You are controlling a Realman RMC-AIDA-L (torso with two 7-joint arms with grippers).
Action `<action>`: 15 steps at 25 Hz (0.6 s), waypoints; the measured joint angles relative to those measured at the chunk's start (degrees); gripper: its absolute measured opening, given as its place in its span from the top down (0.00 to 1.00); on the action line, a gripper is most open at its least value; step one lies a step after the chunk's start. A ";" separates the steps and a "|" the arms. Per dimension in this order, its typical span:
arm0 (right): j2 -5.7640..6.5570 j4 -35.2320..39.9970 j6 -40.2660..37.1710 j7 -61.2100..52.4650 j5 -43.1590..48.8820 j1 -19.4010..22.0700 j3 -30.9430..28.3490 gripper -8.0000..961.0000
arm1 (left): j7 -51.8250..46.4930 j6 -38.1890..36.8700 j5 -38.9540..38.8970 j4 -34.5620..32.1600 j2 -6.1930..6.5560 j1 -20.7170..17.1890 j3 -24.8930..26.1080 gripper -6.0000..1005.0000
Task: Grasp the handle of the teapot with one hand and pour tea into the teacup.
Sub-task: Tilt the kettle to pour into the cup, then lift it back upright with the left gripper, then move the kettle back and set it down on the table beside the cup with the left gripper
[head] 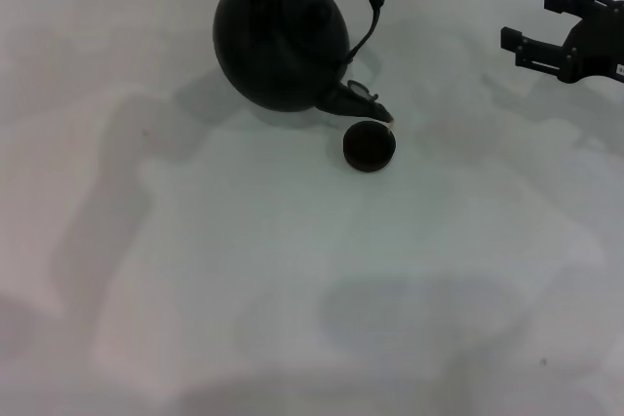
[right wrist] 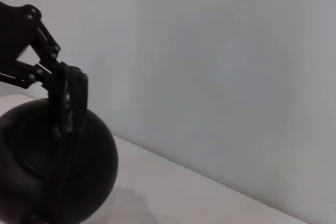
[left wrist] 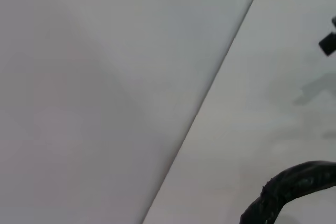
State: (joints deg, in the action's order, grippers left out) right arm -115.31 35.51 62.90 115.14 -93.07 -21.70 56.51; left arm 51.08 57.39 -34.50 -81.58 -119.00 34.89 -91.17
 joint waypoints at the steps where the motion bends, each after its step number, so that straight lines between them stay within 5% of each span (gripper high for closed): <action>1: 0.00 0.00 0.00 0.00 0.00 0.00 0.00 0.12 | -0.47 0.00 -0.30 -0.62 0.00 -0.71 0.00 0.86; 8: 0.09 0.00 -0.70 0.00 0.00 0.21 -0.05 0.12 | -4.24 -3.17 -0.91 -4.23 -0.04 -7.06 0.70 0.86; 15: 0.14 -0.47 -1.18 0.00 0.00 -0.06 -0.09 0.12 | -0.71 -8.01 -10.75 -4.70 0.09 -13.15 5.54 0.87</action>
State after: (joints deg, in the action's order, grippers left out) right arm -115.17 35.04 61.72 115.14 -93.07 -21.76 56.43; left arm 50.37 49.39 -45.25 -86.27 -118.91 21.75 -85.63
